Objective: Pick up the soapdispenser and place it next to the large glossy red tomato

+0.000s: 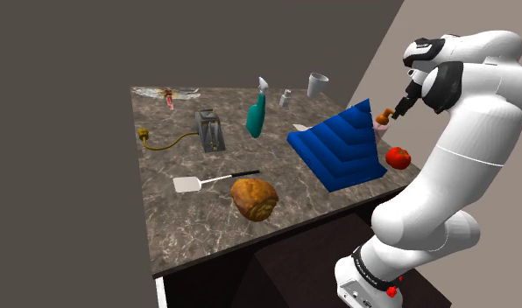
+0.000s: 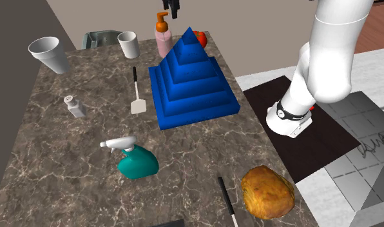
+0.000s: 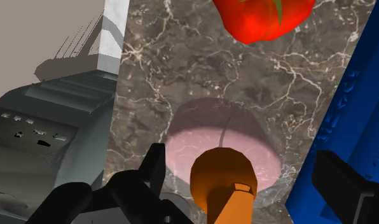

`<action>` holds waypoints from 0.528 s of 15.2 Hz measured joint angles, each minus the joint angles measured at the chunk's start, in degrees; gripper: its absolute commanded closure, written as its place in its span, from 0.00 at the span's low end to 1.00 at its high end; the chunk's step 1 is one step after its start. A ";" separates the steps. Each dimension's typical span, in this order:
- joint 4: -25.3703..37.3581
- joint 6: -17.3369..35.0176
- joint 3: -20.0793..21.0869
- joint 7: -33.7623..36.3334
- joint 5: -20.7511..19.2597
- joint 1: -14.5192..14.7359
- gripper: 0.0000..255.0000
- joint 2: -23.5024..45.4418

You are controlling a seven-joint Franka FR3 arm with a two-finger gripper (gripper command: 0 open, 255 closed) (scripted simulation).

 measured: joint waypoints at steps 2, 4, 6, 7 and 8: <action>2.22 -2.20 -0.10 0.03 -0.06 -0.23 0.00 -0.04; 5.81 -5.48 -0.23 -0.03 0.07 -0.72 0.00 0.26; 7.51 -6.94 -0.23 0.04 0.18 -0.91 0.00 0.53; 7.67 -7.19 -0.23 0.10 0.13 -0.87 0.00 0.46; 7.79 -7.31 -0.22 0.14 0.12 -0.86 0.00 0.46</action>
